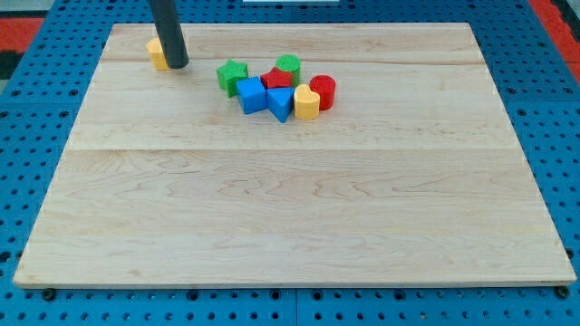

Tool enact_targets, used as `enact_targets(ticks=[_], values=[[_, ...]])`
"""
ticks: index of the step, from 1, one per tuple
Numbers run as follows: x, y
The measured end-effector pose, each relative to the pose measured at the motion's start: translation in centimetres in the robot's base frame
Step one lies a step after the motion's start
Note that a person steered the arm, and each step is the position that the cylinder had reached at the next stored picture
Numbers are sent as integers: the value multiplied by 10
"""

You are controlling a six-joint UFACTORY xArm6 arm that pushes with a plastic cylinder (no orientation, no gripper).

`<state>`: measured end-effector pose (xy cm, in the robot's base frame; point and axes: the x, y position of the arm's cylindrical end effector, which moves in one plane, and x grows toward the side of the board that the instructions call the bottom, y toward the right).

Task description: Push the green star into the green circle

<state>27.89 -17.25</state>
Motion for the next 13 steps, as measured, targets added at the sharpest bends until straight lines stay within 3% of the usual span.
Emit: enact_targets(ticks=[1,3,4,6,9,10,12,13], values=[[-7,-17],[48,38],[48,58],[18,134],[-35,150],[-32,166],[49,230],[54,270]])
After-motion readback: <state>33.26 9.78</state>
